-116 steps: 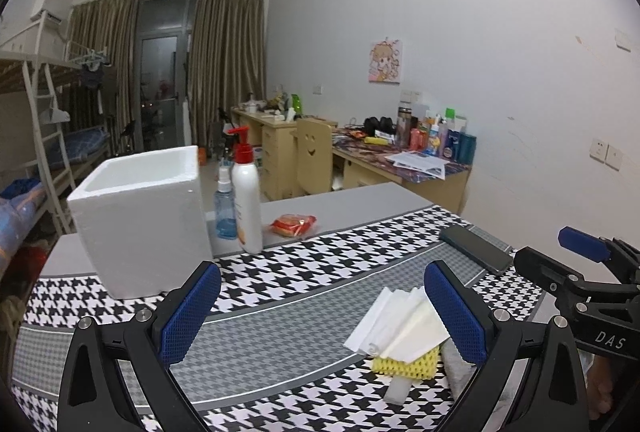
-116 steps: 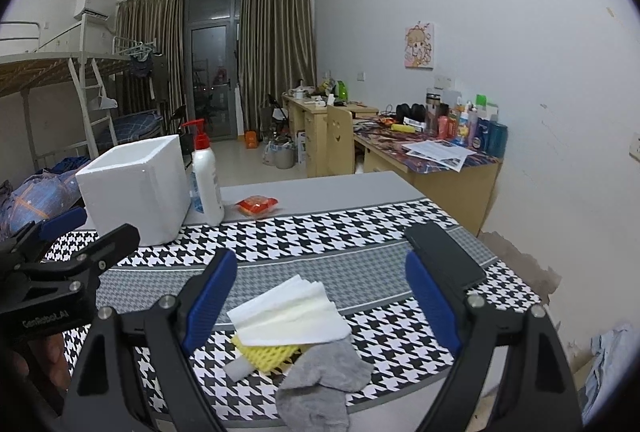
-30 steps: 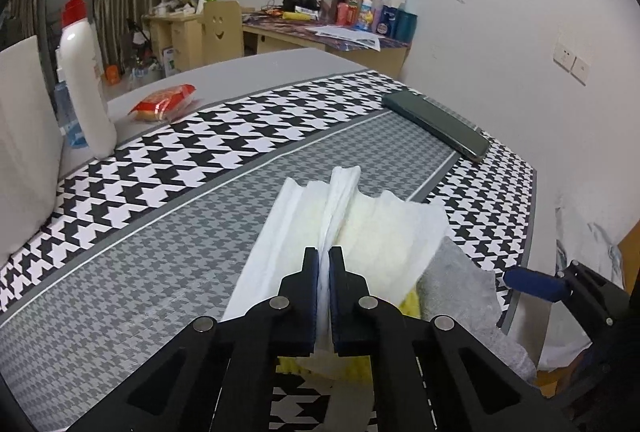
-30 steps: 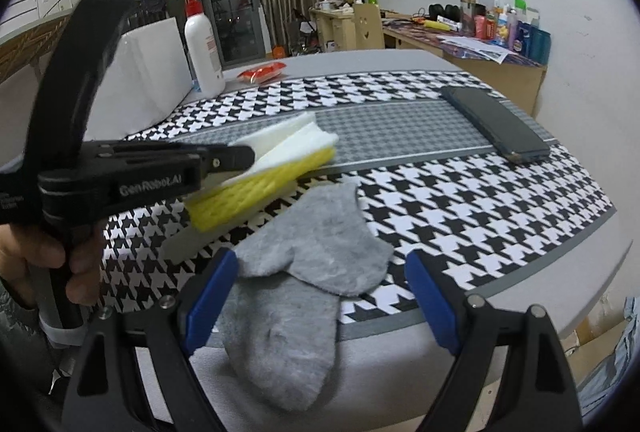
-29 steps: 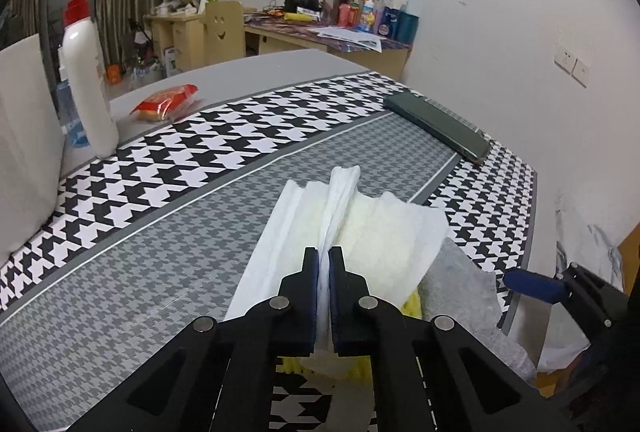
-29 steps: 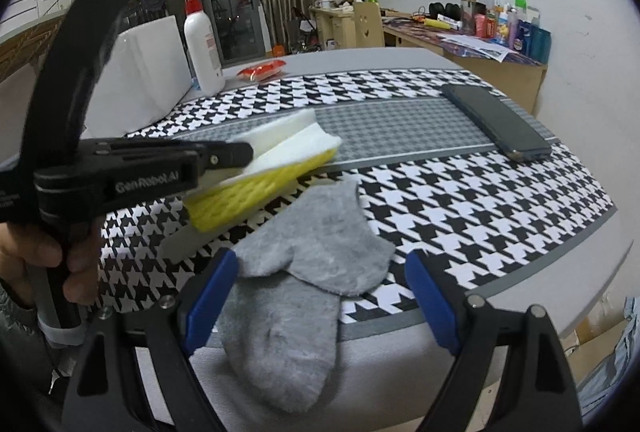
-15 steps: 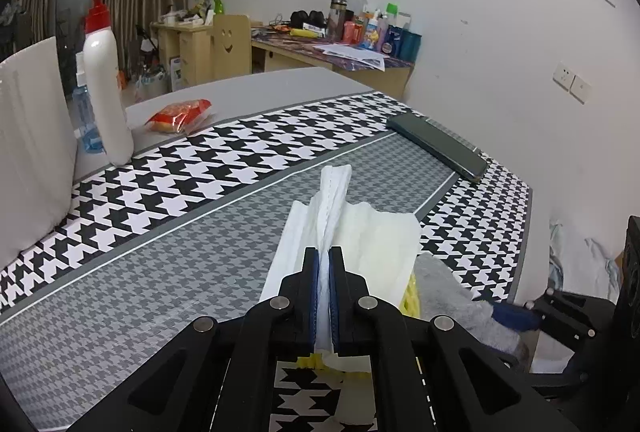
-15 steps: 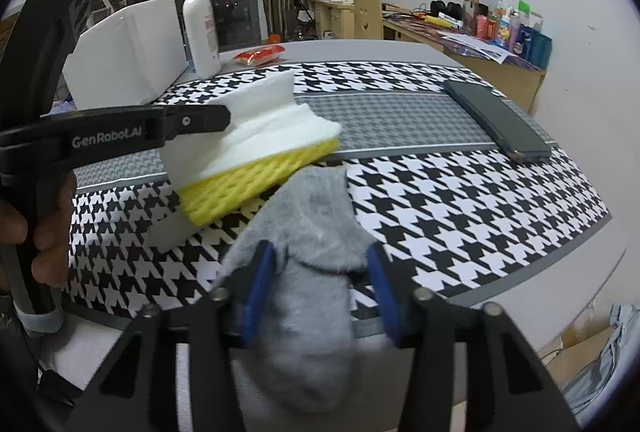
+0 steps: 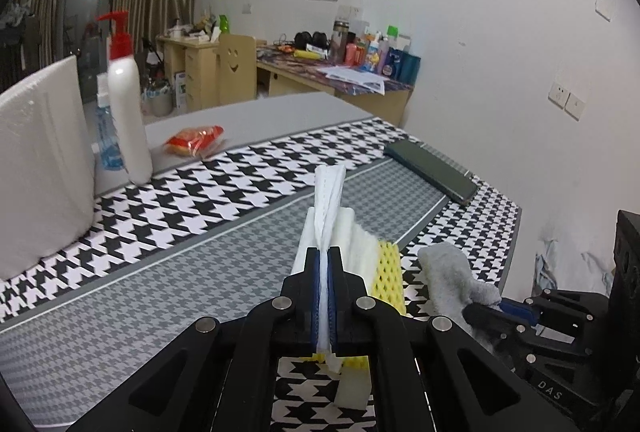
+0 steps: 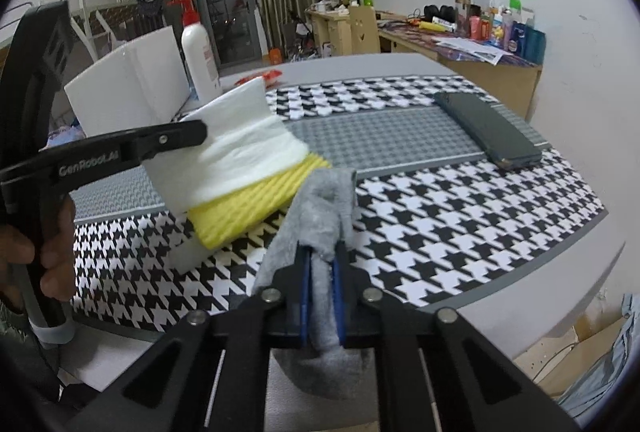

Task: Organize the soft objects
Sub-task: 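Carry the tissues and grey sock with both tools toward the white foam box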

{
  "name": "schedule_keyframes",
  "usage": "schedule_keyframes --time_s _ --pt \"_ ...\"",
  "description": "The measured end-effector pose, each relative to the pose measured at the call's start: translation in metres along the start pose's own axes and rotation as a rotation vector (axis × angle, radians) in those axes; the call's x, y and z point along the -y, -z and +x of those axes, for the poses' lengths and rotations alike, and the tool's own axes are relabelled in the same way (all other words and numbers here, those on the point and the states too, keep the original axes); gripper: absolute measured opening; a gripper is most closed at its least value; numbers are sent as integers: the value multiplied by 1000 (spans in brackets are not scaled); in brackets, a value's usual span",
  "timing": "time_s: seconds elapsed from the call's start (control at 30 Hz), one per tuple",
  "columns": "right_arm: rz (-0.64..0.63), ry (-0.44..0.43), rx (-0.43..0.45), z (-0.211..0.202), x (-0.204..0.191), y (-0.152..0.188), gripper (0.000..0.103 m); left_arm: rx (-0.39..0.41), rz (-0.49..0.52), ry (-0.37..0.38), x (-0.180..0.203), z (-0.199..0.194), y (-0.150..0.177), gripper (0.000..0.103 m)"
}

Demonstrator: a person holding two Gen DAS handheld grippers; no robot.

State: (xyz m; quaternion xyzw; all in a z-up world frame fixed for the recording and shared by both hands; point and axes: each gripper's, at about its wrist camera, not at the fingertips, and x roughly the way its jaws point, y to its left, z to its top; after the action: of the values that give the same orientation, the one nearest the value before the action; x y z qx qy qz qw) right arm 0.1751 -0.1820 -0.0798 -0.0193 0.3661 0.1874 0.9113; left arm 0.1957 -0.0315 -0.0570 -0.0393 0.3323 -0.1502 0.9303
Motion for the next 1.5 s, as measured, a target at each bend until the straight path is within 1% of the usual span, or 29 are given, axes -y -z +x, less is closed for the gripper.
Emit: schedule_keyframes --time_s 0.2,0.47,0.8,0.93,1.13,1.5 --pt "-10 -13 46 -14 -8 -7 13 42 10 -50 1 -22 -2 3" --pt "-27 -27 94 -24 -14 -19 13 80 4 -95 -2 -43 -2 3" --pt "-51 -65 127 -32 -30 -27 13 104 -15 -199 -13 -65 1 3" --pt "-56 -76 144 -31 -36 -33 13 132 -27 -236 -19 -77 3 3" --pt "-77 -101 161 -29 -49 -41 13 152 -39 -269 -29 -91 6 3" --pt "-110 -140 195 -29 -76 -58 13 188 -55 -306 -48 -114 3 3"
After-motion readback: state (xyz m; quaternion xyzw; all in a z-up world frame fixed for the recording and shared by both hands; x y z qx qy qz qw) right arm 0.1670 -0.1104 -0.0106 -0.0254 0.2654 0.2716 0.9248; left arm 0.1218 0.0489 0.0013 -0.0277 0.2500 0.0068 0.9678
